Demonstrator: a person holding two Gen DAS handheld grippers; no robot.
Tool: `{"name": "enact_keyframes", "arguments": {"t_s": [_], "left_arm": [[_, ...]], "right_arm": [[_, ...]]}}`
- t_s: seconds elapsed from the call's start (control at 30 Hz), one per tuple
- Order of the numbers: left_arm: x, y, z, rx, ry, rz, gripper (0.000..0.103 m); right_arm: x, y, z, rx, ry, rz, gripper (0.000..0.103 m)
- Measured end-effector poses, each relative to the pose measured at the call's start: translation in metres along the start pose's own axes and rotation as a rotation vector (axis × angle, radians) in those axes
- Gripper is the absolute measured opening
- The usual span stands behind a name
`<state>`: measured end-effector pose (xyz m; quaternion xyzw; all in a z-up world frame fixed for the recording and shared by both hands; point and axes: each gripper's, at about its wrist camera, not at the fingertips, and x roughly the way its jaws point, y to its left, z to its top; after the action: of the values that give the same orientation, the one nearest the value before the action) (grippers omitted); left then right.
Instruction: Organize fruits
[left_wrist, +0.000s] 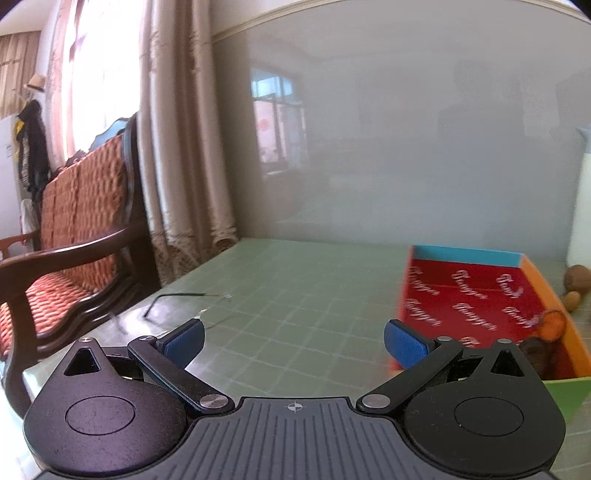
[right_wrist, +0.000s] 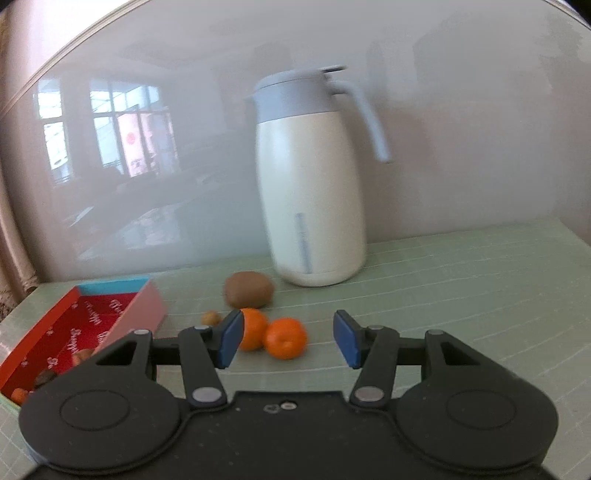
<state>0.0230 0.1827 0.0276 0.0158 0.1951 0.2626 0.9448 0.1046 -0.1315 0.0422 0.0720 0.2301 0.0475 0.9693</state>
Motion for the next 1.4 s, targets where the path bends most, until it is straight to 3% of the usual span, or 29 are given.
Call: {"name": "enact_keyframes", "arguments": {"t_s": [0.47, 0.8, 1.4], "left_arm": [[-0.016, -0.092, 0.009, 0.083, -0.025, -0.133, 0.103], [-0.034, -0.166, 0.017, 0.129, -0.053, -0.274, 0.103], [-0.051, -0.26, 0.011, 0.164, -0.014, -0.451, 0.102]], "right_arm": [[-0.023, -0.084, 0.004, 0.07, -0.028, -0.113, 0.055], [-0.033, -0.135, 0.0, 0.116, -0.036, -0.201, 0.056], [-0.059, -0.214, -0.018, 0.193, -0.05, -0.346, 0.06]]}}
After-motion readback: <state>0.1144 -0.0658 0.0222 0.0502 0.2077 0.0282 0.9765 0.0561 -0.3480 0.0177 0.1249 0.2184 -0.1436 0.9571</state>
